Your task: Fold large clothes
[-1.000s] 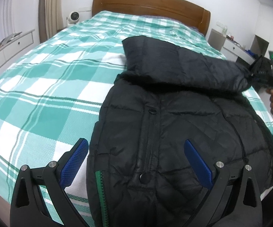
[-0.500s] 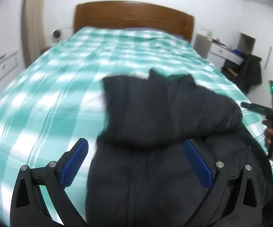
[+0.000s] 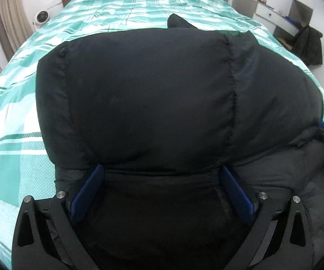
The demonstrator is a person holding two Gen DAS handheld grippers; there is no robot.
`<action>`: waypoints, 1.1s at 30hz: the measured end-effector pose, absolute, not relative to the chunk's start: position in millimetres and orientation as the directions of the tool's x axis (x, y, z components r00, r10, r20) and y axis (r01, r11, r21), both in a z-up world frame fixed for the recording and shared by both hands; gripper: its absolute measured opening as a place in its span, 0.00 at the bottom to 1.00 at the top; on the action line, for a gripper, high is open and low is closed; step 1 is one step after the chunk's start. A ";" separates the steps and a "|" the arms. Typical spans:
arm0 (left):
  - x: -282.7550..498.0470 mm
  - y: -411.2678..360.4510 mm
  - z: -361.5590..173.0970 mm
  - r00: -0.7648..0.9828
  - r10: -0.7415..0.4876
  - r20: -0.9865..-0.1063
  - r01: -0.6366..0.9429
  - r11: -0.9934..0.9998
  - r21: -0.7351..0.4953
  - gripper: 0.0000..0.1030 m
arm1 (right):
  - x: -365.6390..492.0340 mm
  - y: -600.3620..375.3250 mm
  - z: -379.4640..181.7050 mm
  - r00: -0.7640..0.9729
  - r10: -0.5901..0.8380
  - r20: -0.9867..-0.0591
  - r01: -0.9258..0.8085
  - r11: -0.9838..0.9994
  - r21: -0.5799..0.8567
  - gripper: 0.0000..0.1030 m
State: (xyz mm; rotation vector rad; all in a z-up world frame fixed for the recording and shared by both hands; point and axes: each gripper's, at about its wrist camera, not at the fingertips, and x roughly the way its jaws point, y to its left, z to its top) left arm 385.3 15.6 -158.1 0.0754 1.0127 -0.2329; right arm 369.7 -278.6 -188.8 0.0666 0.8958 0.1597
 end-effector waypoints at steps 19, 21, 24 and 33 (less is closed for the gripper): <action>468.4 8.3 -150.7 0.531 -0.171 -0.830 0.138 0.984 -0.115 0.99 | 362.2 -276.4 -192.6 0.622 0.165 -0.765 -0.124 0.986 0.112 0.60; 462.2 18.4 -141.4 0.520 -0.181 -0.835 0.140 0.982 -0.125 0.97 | 362.6 -278.1 -193.3 0.621 0.169 -0.766 -0.122 0.985 0.118 0.60; 457.5 29.6 -113.0 0.556 -0.245 -0.794 0.138 0.970 -0.202 0.96 | 362.9 -279.8 -194.1 0.621 0.172 -0.764 -0.119 0.985 0.125 0.60; 492.2 57.5 -156.8 0.513 -0.245 -0.823 0.018 0.961 -0.275 0.98 | 362.0 -276.4 -194.8 0.629 0.164 -0.759 -0.123 0.986 0.111 0.60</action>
